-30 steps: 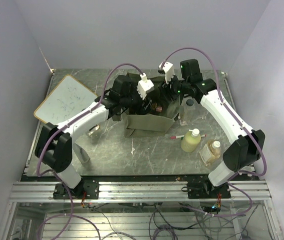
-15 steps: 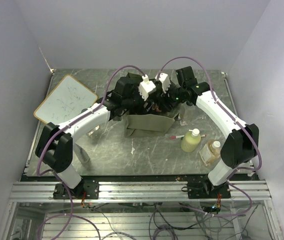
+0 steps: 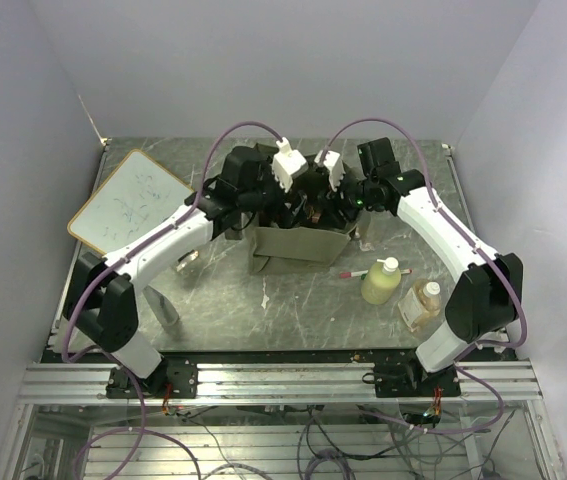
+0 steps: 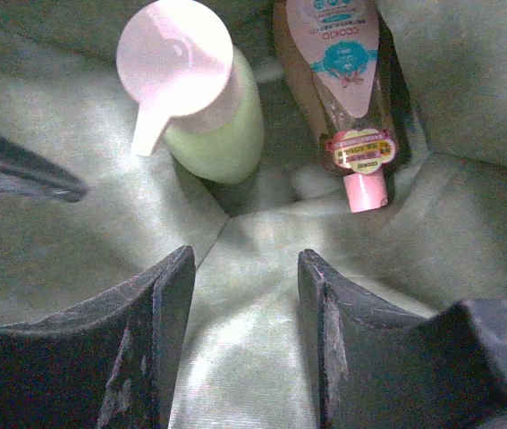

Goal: Place the personal care products into the canvas bag
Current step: Adjust the care product in the canvas bag.

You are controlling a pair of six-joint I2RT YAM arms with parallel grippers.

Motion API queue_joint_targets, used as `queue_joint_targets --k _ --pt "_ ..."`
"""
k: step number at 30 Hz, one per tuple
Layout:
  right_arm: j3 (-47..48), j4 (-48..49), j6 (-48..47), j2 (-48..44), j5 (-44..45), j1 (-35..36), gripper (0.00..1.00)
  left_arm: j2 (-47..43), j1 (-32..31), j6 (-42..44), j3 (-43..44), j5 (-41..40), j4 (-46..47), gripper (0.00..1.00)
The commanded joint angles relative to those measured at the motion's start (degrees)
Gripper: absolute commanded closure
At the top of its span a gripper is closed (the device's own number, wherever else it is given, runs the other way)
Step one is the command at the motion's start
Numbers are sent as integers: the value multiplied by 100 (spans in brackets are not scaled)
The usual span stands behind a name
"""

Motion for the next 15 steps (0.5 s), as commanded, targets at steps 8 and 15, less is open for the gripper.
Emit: queue_joint_targets --k 8,15 --pt "113 233 -159 -193 -152 -139 50 -798 -23 577 701 1069 -685 10" --pt "144 182 -81 -272 -122 -137 51 -960 -25 984 1036 1671 -1529 10"
